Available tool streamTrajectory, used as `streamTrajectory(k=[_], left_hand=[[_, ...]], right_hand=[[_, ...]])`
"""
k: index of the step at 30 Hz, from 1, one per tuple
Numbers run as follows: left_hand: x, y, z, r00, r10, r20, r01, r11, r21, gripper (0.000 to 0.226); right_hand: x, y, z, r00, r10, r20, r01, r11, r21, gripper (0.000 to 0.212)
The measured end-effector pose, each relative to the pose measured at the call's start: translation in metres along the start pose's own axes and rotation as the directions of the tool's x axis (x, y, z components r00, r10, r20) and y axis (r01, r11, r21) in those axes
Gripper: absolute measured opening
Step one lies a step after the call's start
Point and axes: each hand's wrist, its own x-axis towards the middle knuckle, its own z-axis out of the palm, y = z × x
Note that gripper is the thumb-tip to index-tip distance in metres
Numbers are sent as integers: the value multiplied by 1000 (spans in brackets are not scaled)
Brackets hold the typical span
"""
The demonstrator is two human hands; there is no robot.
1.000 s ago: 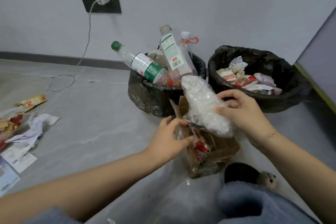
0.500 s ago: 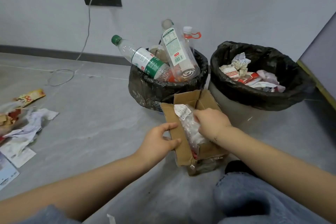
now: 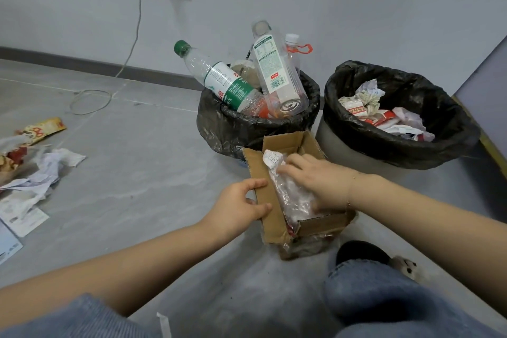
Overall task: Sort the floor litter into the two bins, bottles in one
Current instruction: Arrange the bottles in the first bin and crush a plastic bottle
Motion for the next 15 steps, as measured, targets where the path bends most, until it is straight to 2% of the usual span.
streamTrajectory(k=[2, 5, 9, 12, 15], left_hand=[[1, 1, 0, 1000, 8, 3, -8, 1000, 23, 56], [2, 2, -1, 1000, 14, 8, -14, 999, 47, 56], [3, 0, 2, 999, 28, 17, -29, 996, 81, 56], [5, -2, 1, 999, 27, 26, -29, 997, 75, 57], [3, -2, 2, 999, 24, 44, -26, 998, 51, 57]], right_hand=[[5, 2, 3, 992, -33, 122, 39, 998, -41, 97], [19, 0, 9, 952, -33, 303, 65, 993, -94, 91], [42, -7, 22, 916, 63, 395, 4, 986, -166, 71], [62, -15, 39, 863, 141, 485, -7, 963, -268, 72], [74, -16, 64, 845, 177, 504, 50, 913, -404, 77]])
